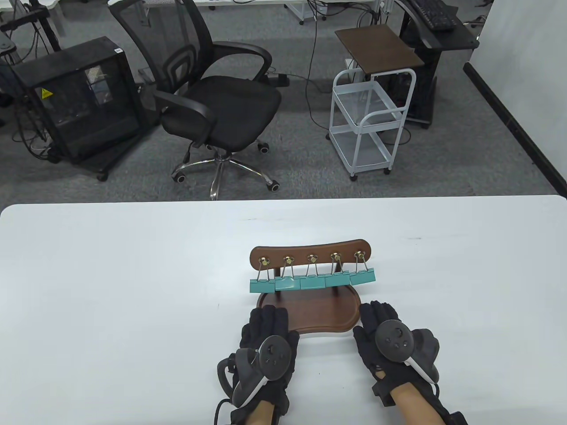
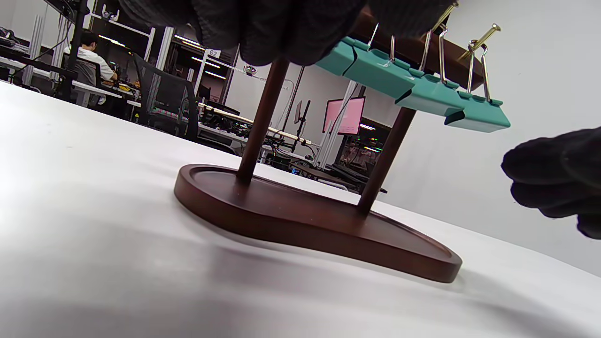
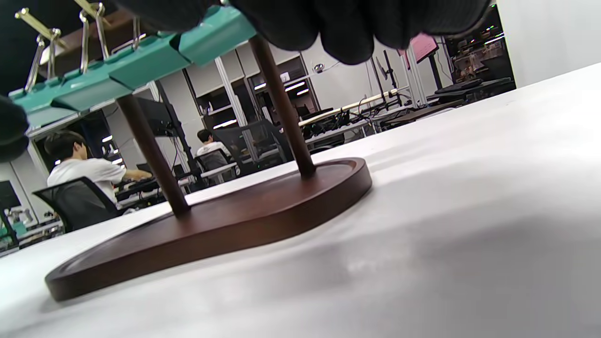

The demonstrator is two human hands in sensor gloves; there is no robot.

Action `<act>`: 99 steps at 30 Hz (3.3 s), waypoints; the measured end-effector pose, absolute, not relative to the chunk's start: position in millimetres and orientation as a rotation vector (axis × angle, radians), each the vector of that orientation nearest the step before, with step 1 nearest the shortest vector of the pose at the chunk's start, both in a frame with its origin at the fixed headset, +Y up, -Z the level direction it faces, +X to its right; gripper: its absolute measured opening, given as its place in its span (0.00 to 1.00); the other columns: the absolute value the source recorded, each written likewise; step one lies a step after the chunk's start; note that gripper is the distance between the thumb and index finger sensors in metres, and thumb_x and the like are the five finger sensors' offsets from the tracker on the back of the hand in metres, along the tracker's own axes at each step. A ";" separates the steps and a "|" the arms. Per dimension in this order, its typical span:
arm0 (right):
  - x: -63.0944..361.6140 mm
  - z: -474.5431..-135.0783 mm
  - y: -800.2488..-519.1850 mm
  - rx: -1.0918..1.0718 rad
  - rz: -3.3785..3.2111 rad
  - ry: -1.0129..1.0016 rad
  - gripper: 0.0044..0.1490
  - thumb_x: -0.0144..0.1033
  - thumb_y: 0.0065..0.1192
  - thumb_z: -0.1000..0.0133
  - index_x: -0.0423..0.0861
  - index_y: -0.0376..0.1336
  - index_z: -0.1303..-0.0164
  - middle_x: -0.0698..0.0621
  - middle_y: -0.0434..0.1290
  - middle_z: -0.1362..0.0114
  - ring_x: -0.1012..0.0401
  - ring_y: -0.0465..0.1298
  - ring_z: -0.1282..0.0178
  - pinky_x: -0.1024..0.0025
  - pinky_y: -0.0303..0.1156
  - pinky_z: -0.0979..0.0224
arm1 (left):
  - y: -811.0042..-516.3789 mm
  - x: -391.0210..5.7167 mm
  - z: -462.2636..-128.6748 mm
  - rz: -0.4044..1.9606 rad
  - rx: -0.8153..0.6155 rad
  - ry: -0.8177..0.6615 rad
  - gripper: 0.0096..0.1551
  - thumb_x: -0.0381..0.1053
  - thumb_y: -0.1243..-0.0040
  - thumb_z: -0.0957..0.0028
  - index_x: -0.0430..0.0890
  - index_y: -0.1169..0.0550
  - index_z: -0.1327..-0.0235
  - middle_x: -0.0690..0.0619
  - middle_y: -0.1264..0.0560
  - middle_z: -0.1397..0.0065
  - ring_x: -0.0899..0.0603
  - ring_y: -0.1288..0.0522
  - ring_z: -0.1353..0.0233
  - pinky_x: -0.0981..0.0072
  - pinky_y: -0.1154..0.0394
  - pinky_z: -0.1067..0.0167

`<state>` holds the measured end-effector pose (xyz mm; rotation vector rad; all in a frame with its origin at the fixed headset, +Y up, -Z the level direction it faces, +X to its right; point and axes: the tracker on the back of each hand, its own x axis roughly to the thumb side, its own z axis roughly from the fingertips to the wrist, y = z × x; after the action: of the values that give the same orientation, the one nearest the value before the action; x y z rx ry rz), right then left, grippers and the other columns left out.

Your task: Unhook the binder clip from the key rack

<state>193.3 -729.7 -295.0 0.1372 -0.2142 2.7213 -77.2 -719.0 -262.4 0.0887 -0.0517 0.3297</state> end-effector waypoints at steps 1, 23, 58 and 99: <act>196.3 -295.0 -729.2 0.121 2.704 -0.229 0.39 0.54 0.52 0.53 0.48 0.57 0.33 0.40 0.60 0.24 0.41 0.58 0.26 0.48 0.60 0.27 | -718.8 -77.2 -262.3 0.331 0.090 -0.053 0.37 0.65 0.55 0.43 0.54 0.33 0.20 0.50 0.39 0.15 0.39 0.44 0.15 0.44 0.41 0.25; 238.7 -330.2 -725.0 -0.077 2.057 -0.301 0.40 0.56 0.56 0.52 0.48 0.56 0.32 0.38 0.61 0.25 0.39 0.60 0.28 0.48 0.63 0.29 | -719.6 -77.7 -262.5 0.354 0.091 -0.060 0.36 0.65 0.52 0.43 0.54 0.32 0.21 0.51 0.37 0.15 0.40 0.42 0.15 0.44 0.40 0.25; 227.9 -363.1 -732.6 -0.185 1.772 -0.075 0.36 0.43 0.64 0.51 0.47 0.57 0.33 0.38 0.71 0.35 0.41 0.73 0.37 0.48 0.73 0.37 | -721.1 -78.2 -260.7 0.353 0.077 -0.066 0.36 0.65 0.52 0.43 0.55 0.31 0.22 0.51 0.36 0.15 0.40 0.42 0.15 0.44 0.40 0.26; 233.0 -361.6 -730.6 -0.153 1.655 -0.142 0.32 0.39 0.65 0.53 0.50 0.61 0.37 0.39 0.75 0.39 0.44 0.77 0.40 0.51 0.77 0.39 | -720.3 -78.8 -260.1 0.350 0.069 -0.056 0.35 0.64 0.53 0.43 0.54 0.31 0.22 0.51 0.36 0.15 0.39 0.42 0.15 0.44 0.40 0.25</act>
<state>233.0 -730.6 -361.6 -0.1532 -0.1421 1.6550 -78.8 -720.3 -260.1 0.0687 -0.0561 0.3501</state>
